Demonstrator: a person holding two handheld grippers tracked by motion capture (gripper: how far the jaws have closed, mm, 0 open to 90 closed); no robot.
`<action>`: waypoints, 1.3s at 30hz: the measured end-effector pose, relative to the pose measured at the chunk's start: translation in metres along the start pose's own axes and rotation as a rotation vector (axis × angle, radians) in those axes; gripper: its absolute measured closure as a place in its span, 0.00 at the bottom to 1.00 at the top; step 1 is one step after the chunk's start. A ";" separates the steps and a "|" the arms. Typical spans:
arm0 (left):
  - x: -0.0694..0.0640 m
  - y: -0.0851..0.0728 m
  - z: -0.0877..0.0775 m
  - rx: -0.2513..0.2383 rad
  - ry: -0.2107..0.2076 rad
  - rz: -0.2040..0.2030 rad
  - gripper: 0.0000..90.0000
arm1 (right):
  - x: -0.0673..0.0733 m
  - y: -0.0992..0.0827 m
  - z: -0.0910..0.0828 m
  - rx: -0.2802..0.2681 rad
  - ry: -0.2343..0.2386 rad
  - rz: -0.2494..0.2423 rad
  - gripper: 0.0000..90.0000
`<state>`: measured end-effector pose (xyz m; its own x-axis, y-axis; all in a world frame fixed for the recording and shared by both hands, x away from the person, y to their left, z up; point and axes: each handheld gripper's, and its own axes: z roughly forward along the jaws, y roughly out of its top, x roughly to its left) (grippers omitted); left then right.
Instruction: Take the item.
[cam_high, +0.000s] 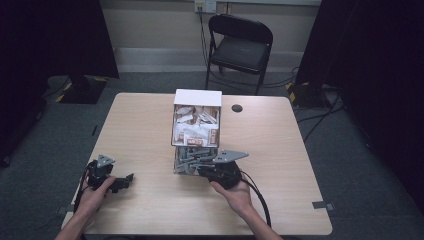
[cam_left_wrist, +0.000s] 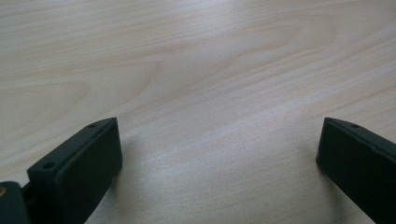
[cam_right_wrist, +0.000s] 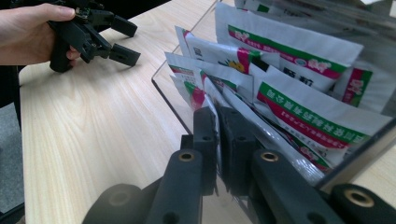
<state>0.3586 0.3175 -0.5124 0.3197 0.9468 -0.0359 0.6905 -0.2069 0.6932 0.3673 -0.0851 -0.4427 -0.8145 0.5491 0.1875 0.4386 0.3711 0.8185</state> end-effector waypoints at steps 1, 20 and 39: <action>0.000 0.000 0.000 -0.001 0.000 -0.001 0.00 | -0.001 -0.001 0.000 0.000 0.000 0.002 0.95; 0.000 0.000 0.000 -0.001 -0.001 -0.001 0.00 | -0.008 -0.003 -0.003 -0.003 0.003 -0.001 0.99; 0.000 0.000 0.000 0.000 0.000 0.000 0.00 | -0.003 0.006 -0.013 -0.054 0.020 -0.019 1.00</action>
<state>0.3586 0.3176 -0.5124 0.3193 0.9470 -0.0359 0.6904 -0.2065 0.6934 0.3678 -0.0946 -0.4315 -0.8302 0.5268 0.1824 0.4025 0.3401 0.8499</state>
